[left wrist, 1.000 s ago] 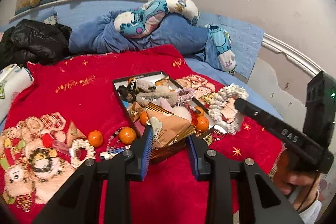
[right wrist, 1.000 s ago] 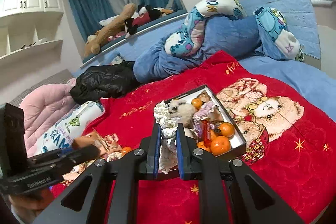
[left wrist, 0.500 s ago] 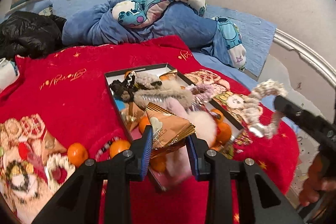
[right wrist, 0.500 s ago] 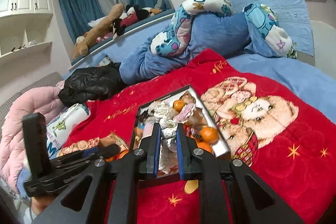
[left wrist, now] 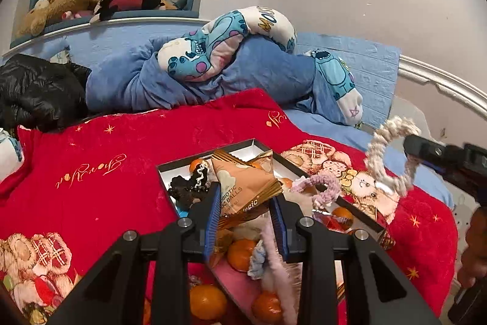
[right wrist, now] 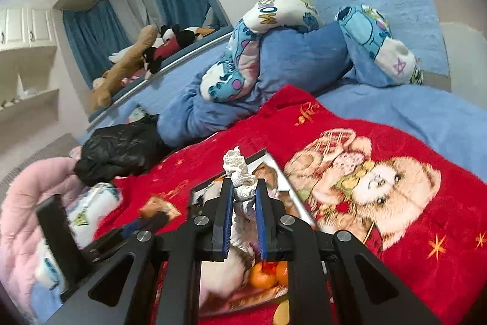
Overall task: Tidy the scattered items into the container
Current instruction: 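Bring the left tool's packet over the tray while the right tool brings the scrunchie there, then lower the packet into the tray with the left tool while the right tool lowers the scrunchie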
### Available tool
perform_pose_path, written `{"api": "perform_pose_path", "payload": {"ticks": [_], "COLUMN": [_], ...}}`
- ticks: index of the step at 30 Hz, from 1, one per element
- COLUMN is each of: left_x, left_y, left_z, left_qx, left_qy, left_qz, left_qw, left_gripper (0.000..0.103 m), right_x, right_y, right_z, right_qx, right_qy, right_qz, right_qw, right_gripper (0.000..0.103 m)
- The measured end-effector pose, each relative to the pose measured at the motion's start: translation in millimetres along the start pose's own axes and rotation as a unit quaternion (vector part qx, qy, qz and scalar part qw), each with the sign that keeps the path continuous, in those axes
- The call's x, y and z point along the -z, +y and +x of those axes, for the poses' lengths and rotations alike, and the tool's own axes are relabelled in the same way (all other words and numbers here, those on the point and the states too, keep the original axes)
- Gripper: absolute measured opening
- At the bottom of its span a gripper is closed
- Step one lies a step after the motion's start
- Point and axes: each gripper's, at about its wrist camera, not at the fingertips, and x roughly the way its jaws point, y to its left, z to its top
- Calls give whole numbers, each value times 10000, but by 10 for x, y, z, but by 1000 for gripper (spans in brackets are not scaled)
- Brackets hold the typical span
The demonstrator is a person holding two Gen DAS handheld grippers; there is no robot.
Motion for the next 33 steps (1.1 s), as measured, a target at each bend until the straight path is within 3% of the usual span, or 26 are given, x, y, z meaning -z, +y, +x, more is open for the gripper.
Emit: {"api": "perform_pose_path", "payload": {"ticks": [6,11,15,33], "left_x": [282,427,515,521], "left_y": [65,8,-111,61], "left_z": [37,122,153,244], "left_qx": [-12,187,122,51], "left_qy": [85,211,260,315], "left_qz": [-53,-126,62,-71], "left_qw": [9999,9995,9996,9995], "left_gripper": [32,32,32,32], "right_x": [117,301,345,347], "right_y": [-13,-167,-134,-180], "right_z": [125,264,225,427], "right_qx": [116,267,490,641], "right_qy": [-65,477,426,396], "right_qz": [-146,344,174,-52], "right_qw": [9998,9979,9977,9971], "right_gripper": [14,14,14,14]}}
